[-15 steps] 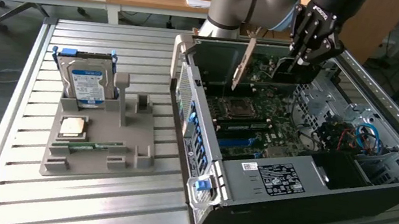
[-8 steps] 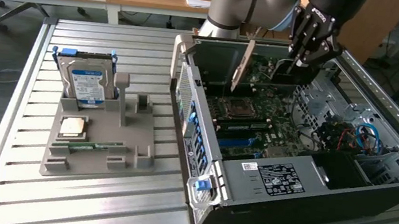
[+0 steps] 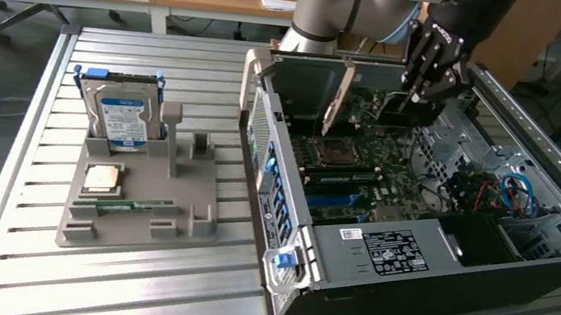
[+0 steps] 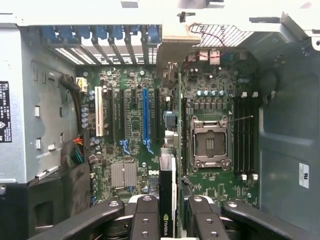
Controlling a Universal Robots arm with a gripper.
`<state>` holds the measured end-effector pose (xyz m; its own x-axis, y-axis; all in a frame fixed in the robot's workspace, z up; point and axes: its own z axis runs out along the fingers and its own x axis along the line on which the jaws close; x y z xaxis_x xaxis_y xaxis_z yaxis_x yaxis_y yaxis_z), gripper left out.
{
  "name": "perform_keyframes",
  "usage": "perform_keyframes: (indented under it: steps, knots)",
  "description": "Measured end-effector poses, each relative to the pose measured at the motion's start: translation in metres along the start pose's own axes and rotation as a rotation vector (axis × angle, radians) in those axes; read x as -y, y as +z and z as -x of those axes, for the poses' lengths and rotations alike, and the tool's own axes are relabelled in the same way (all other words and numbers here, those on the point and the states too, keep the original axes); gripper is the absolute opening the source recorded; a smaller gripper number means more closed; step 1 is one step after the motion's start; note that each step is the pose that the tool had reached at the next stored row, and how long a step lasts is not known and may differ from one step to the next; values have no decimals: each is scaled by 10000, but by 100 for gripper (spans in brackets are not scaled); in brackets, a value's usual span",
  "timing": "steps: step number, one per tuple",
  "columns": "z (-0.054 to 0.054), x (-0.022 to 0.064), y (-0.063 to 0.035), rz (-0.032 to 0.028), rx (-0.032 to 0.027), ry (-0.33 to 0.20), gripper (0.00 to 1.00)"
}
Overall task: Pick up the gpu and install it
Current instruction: 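Insert the gpu into the slot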
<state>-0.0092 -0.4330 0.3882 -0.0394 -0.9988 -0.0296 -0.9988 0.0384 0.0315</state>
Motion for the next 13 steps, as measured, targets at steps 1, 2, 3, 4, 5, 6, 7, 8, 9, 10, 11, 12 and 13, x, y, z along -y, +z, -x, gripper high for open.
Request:
perform_keyframes:
  steps: [1,2,3,4,5,6,7,8,9,10,11,12,13]
  knots:
    - [-2,1,18,0,0,0,27]
    - [-3,1,36,0,1,0,27]
    - [-4,2,55,0,2,0,27]
    - [-5,2,72,0,3,0,27]
    - [-6,3,88,0,5,0,27]
    - [-7,3,104,1,7,0,27]
    - [-8,3,119,0,8,0,27]
    - [-9,4,133,1,10,0,27]
    - [-9,4,146,0,13,0,27]
    - [-10,4,156,1,16,-1,27]
    - [-10,5,163,1,20,-1,27]
    - [-10,5,172,1,22,-1,27]
    - [-10,5,183,1,26,-1,27]
